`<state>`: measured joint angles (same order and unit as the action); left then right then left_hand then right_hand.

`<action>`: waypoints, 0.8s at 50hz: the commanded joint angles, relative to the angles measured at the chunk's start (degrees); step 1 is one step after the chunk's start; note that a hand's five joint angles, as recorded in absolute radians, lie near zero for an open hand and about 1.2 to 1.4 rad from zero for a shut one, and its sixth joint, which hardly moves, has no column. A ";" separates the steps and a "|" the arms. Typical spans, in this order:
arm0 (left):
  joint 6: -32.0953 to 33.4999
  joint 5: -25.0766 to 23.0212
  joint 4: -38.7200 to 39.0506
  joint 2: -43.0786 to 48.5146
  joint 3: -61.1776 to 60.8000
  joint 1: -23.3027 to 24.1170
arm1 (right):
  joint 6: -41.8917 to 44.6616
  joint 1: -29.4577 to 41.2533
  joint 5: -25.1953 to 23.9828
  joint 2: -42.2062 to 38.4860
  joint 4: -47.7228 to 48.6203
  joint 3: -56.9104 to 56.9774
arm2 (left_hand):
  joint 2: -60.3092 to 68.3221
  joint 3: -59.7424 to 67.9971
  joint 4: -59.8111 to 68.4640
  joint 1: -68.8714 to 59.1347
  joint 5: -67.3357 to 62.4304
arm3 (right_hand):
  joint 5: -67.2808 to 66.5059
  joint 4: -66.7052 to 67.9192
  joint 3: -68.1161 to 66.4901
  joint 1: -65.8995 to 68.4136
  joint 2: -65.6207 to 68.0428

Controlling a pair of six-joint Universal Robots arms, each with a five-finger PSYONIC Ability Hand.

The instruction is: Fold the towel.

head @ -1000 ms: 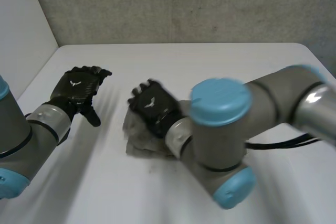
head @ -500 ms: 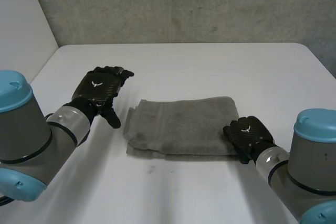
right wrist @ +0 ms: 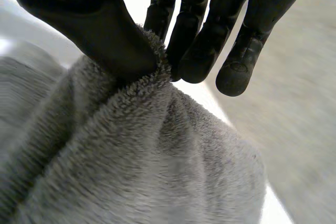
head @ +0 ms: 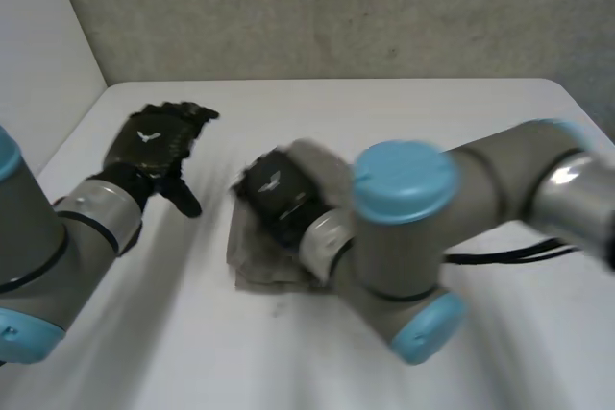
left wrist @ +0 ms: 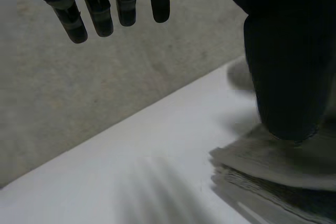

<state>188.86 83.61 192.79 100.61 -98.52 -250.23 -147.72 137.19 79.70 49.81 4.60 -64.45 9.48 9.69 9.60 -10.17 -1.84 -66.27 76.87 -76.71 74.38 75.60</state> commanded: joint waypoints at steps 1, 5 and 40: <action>-4.99 3.23 0.48 -2.43 0.17 -3.51 | 0.68 3.97 -6.57 -10.52 -7.41 9.34 | 0.52 0.31 0.40 0.17 1.84 | -3.73 3.13 -3.29 5.62 4.40; -8.23 3.14 0.48 -2.35 1.22 -4.57 | -1.24 3.62 -4.22 -9.56 -7.76 9.87 | 0.52 0.31 0.40 0.17 1.84 | -1.79 1.20 -1.36 3.68 2.46; -8.50 3.31 -0.48 19.10 5.97 8.00 | -32.62 -12.65 2.66 -0.13 -3.80 -5.70 | 0.73 0.53 0.61 -0.04 1.63 | 66.27 -66.87 66.71 -64.38 -65.60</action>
<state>180.11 86.60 192.76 117.26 -92.37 -241.51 -176.91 123.76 85.16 55.95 2.11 -74.89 9.43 9.69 9.54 -10.17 -1.85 -3.40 14.79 -13.96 13.51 14.02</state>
